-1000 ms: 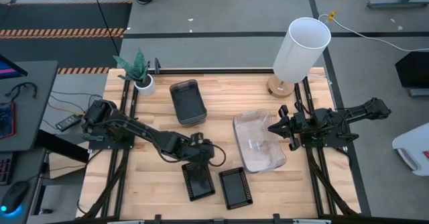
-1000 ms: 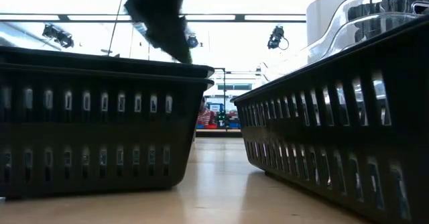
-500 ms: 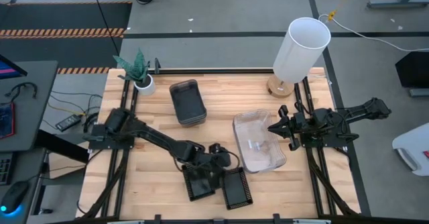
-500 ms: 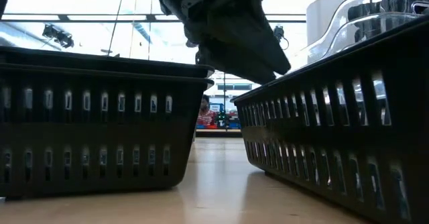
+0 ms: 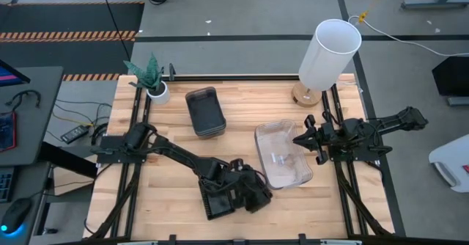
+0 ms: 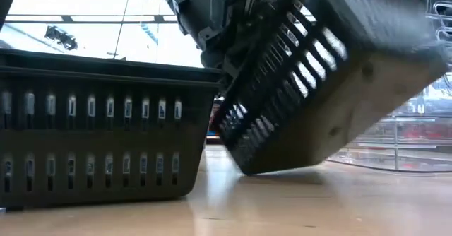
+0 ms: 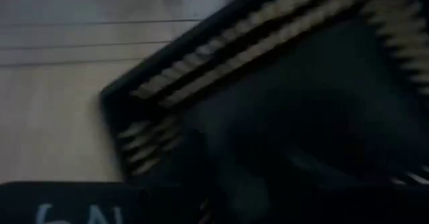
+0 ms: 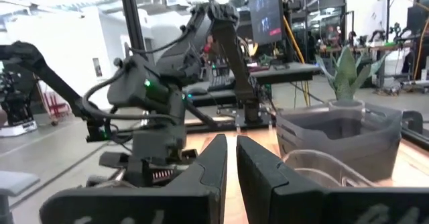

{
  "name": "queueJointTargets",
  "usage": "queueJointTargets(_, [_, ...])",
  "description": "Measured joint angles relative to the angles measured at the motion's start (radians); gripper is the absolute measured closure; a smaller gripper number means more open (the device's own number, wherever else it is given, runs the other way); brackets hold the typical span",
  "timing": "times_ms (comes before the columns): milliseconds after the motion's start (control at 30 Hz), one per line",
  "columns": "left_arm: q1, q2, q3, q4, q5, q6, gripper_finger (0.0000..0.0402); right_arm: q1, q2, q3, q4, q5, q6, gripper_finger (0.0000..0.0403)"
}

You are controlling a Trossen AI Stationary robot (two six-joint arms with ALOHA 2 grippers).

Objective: Stack baskets by color
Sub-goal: Stack the right black bin on the left black bin

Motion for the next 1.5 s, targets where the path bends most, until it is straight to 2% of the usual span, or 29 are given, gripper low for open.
queueJointTargets(267, [-0.019, -0.008, 0.084, -0.049, 0.001, 0.087, 0.0275, 0.0, 0.006, 0.0, 0.004, 0.0, 0.0, 0.0362])
queueJointTargets(367, [-0.016, -0.007, 0.135, -0.169, -0.004, 0.088, 0.0282, 0.0, 0.006, 0.0, 0.006, 0.0, 0.0, 0.0362])
queueJointTargets(500, [0.003, -0.008, 0.212, -0.399, -0.104, 0.061, 0.0283, 0.0, 0.006, 0.0, 0.006, 0.0, 0.0, 0.0362])
queueJointTargets(633, [0.023, -0.008, 0.229, -0.483, -0.131, 0.022, 0.0263, 0.0, 0.006, 0.0, 0.006, 0.0, 0.0, 0.0362])
queueJointTargets(900, [0.041, 0.003, 0.189, -0.475, -0.03, -0.045, 0.0191, 0.0, 0.006, 0.0, 0.006, 0.0, 0.0, 0.0362])
queueJointTargets(1033, [0.048, 0.003, 0.144, -0.446, -0.004, -0.07, 0.018, 0.0, 0.006, 0.0, 0.006, 0.0, 0.0, 0.0362])
queueJointTargets(1200, [0.053, 0.003, 0.116, -0.401, 0.024, -0.068, 0.0221, 0.0, 0.006, 0.0, 0.006, 0.0, 0.0, 0.0362])
queueJointTargets(1500, [0.056, 0.003, 0.116, -0.391, 0.016, -0.009, 0.0372, 0.0, 0.006, 0.0, 0.006, 0.0, 0.0, 0.0362])
